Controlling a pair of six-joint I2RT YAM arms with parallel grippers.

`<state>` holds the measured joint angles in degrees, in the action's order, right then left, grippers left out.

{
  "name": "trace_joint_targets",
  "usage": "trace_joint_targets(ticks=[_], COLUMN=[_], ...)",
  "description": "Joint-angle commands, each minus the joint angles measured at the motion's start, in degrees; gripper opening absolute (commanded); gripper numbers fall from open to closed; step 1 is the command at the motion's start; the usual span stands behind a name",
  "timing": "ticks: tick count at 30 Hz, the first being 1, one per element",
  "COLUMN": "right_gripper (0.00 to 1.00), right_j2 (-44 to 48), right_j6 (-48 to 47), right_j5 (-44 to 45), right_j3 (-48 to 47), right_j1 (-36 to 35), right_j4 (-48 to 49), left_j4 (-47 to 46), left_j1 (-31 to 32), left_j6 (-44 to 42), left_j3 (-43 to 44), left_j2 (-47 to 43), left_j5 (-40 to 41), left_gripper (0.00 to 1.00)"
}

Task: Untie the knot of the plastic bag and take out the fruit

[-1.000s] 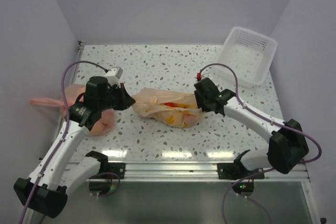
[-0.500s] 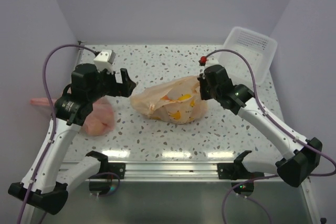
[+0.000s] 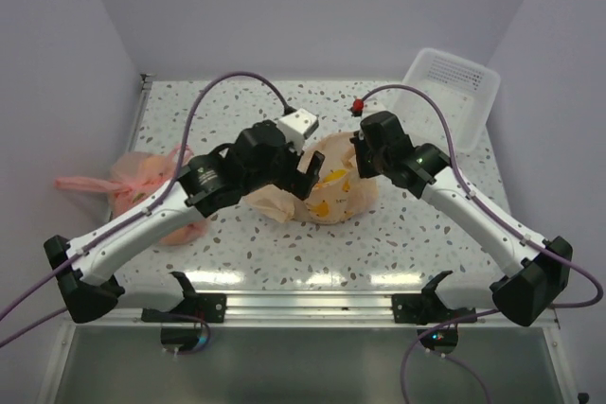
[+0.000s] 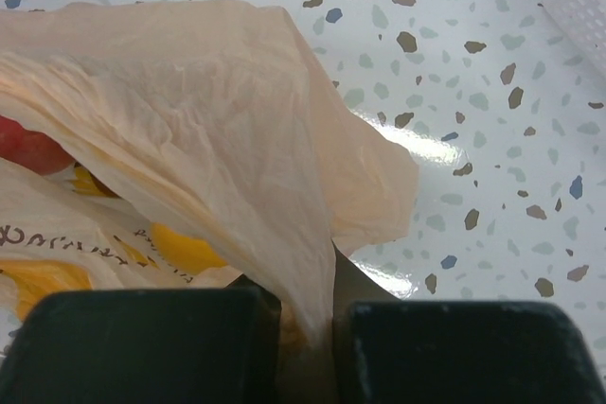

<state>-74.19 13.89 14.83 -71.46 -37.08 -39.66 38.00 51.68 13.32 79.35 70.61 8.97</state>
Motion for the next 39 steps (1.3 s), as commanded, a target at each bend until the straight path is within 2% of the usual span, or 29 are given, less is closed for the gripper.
trace_joint_targets(ticks=[1, 11, 14, 15, 17, 18, 24, 26, 27, 29, 30, 31, 33, 34, 35, 39], right_gripper=[0.00, 0.00, 0.00, 0.00, 0.00, 0.00, 0.00, 0.00, 0.00, 0.00, 0.00, 0.00, 0.02, 0.10, 0.39, 0.87], right_j2=[0.54, 3.18, 4.40, 4.84, 5.72, 5.81, 2.49, -0.75, -1.73, -4.45, -5.25, -6.30, -8.85, -9.30, -9.39, -7.90], right_j6=[-0.35, -0.09, -0.62, -0.62, -0.09, 0.17, 4.47, 6.41, 7.11, 9.04, 9.48, 10.10, 8.97, 7.31, 6.60, 3.61], right_j5=[-1.20, -2.69, -4.11, -3.41, -3.49, -5.49, -14.65, -18.16, -18.78, -20.71, -21.33, -22.38, -24.31, -26.32, -28.43, -30.03], right_j3=[-1.66, 1.76, 4.30, 5.10, 7.56, 8.17, 9.33, 7.66, 7.13, 5.55, 5.20, 3.80, 1.43, -1.02, -2.01, -6.05], right_j1=[-0.36, -0.54, -0.45, 0.07, 1.65, 4.36, 15.35, 18.69, 19.76, 21.77, 22.40, 22.58, 22.58, 22.40, 22.14, 21.17], right_j4=[-0.07, 1.16, 2.21, 2.74, 4.50, 5.11, 12.40, 14.25, 15.48, 17.06, 18.64, 18.83, 18.39, 16.91, 16.29, 12.25], left_j4=[-2.75, -11.53, -12.68, -12.42, -11.63, -11.28, -9.79, -9.52, -9.43, -9.43, -9.52, -9.26, -7.95, -6.90, -6.80, -5.31], left_j1=[3.60, 2.64, -2.80, -6.64, -10.44, -14.29, -28.53, -31.36, -33.29, -34.19, -34.28, -34.37, -34.37, -34.28, -34.28, -34.19], left_j6=[0.47, 2.59, 4.16, 4.78, 5.40, 5.49, 3.21, 2.50, 2.67, 3.46, 3.64, 3.90, 4.34, 4.69, 5.74, 9.08], left_j3=[-1.12, -8.50, -12.46, -14.38, -16.76, -18.77, -22.66, -22.66, -22.84, -23.10, -23.28, -23.02, -21.27, -20.56, -19.42, -15.81], left_j2=[2.94, 10.86, 10.95, 10.34, 9.38, 8.33, 2.27, 0.85, -0.20, -1.17, -1.78, -2.05, -2.58, -2.93, -3.37, -5.04], left_j5=[15.35, 32.50, 29.36, 27.43, 26.10, 25.66, 20.39, 19.33, 19.24, 16.45, 15.04, 13.46, 7.83, 5.73, 1.88, -4.13], left_gripper=[1.00, 1.00, 1.00, 0.98, 0.92, 0.89, 0.66, 0.53, 0.40, 0.23, 0.06, 0.00, 0.00, 0.00, 0.00, 0.00])
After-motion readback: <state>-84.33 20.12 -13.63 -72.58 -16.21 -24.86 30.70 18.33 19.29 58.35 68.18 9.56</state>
